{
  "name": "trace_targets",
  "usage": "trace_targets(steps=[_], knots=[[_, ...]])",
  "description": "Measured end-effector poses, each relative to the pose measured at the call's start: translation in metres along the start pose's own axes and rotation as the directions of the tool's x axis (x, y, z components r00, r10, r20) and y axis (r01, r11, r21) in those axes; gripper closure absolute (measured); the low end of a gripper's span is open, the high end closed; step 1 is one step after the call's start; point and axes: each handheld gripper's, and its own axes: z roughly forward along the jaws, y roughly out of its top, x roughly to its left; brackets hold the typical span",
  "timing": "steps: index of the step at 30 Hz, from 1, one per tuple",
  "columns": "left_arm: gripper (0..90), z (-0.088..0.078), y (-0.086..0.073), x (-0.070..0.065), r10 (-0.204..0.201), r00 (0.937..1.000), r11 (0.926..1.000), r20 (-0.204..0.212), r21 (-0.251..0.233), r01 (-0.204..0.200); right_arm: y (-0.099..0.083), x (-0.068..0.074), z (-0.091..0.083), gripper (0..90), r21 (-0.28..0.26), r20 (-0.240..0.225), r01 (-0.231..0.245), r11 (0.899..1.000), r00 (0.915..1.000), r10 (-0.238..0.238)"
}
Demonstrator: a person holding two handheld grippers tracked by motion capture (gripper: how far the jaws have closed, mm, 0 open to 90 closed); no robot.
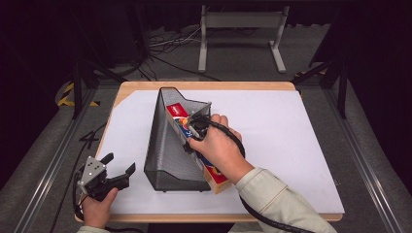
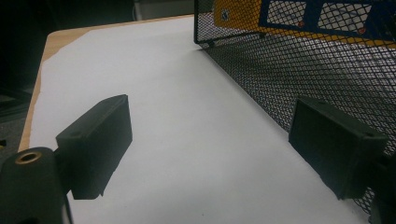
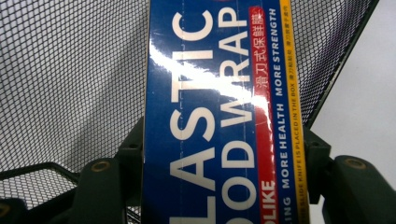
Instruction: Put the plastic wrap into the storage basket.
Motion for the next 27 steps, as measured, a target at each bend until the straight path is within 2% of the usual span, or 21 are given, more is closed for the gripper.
trace_targets(steps=[6,17,27], knots=[[14.1,0.0,0.0,0.001,-0.005,1.0,1.0,0.0,0.0,0.005,0.005,0.004,0.007,38.9,0.032,0.04,0.015,0.999,0.9991,-0.017],[14.2,-0.001,-0.001,0.001,0.002,1.0,1.0,0.002,-0.001,-0.002,0.011,0.009,0.013,38.5,0.057,0.054,0.041,0.998,0.9976,-0.044],[14.2,-0.001,-0.001,0.0,0.005,1.0,1.0,0.003,0.004,-0.005,0.015,0.013,0.014,38.5,0.041,0.091,0.069,0.997,0.9932,-0.072]])
